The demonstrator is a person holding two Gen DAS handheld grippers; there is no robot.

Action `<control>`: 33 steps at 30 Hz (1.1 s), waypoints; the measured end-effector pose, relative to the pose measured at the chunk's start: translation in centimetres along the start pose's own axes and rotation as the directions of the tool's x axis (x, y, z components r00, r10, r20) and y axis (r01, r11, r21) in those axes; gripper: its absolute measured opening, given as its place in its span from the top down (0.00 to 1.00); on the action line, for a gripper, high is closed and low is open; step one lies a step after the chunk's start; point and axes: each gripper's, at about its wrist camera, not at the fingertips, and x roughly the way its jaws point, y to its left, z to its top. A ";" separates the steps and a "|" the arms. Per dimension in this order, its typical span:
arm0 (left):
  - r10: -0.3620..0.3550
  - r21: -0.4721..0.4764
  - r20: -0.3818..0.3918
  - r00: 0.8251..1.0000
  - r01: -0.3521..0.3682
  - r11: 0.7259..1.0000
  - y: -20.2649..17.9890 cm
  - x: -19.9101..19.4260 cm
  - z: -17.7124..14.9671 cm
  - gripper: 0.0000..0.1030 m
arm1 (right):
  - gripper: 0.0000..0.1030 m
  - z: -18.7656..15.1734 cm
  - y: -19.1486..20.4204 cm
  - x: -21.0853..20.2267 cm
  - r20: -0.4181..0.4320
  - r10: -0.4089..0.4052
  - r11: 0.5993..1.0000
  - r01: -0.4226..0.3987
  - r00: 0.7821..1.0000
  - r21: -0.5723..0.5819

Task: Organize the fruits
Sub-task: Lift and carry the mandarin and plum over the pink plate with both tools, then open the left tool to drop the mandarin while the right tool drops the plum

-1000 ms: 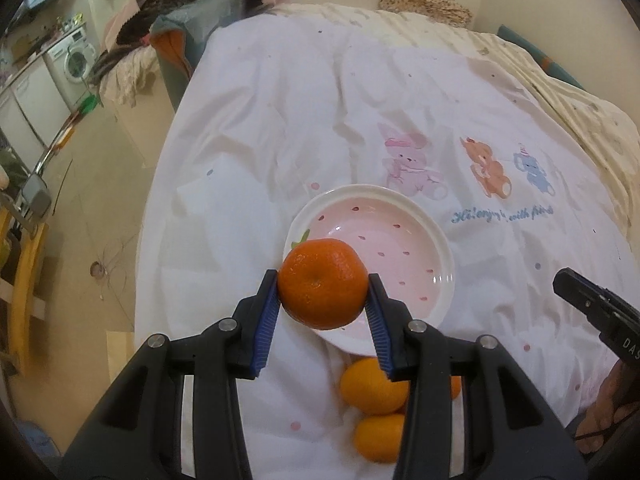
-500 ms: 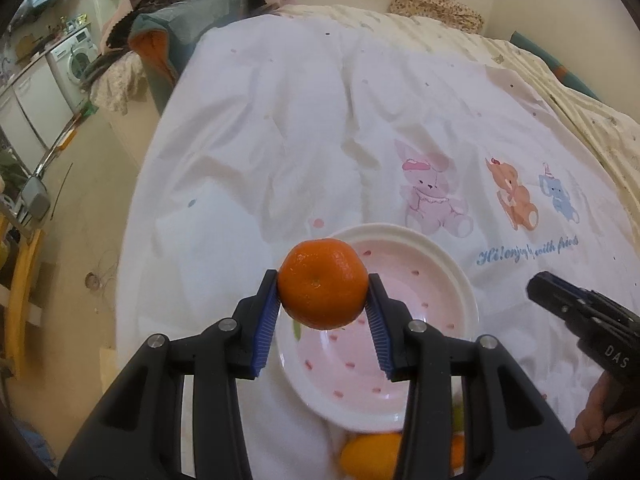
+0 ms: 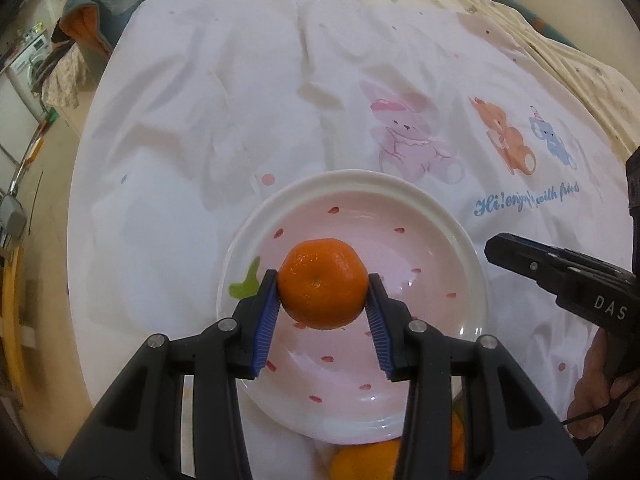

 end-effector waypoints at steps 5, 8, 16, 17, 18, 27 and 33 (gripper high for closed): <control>-0.002 -0.025 -0.021 1.000 0.001 1.000 0.5 0.6 0.1 0.62 | 0.76 -0.3 0.5 0.7 -0.027 0.017 1.000 -0.018 0.999 -0.014; -0.009 -0.039 -0.027 1.000 0.008 0.999 0.7 0.7 0.2 0.62 | 0.76 -0.5 0.7 1.3 -0.044 0.016 1.000 -0.016 0.999 -0.017; 0.019 -0.021 -0.042 0.999 -0.020 1.000 0.7 1.3 -0.1 0.62 | 0.75 -0.5 1.0 1.6 -0.059 0.028 0.999 -0.028 0.998 -0.014; 0.023 -0.020 -0.043 0.999 -0.024 1.000 0.7 1.3 -0.1 0.62 | 0.73 -0.5 1.0 1.6 -0.060 0.030 0.999 -0.031 0.998 -0.010; 0.026 -0.018 -0.048 0.999 -0.027 0.999 0.7 1.4 0.0 0.61 | 0.73 -0.5 0.9 1.6 -0.062 0.029 1.000 -0.029 0.998 -0.005; 0.029 -0.022 -0.010 1.000 -0.029 0.999 0.6 0.2 0.2 0.14 | 0.31 0.0 0.5 0.0 -0.006 0.055 0.997 -0.055 0.998 0.046; 0.039 -0.019 0.039 0.998 -0.038 0.999 1.2 -1.4 0.1 0.14 | 0.31 0.5 0.7 -1.9 0.047 0.048 0.998 -0.050 0.998 0.040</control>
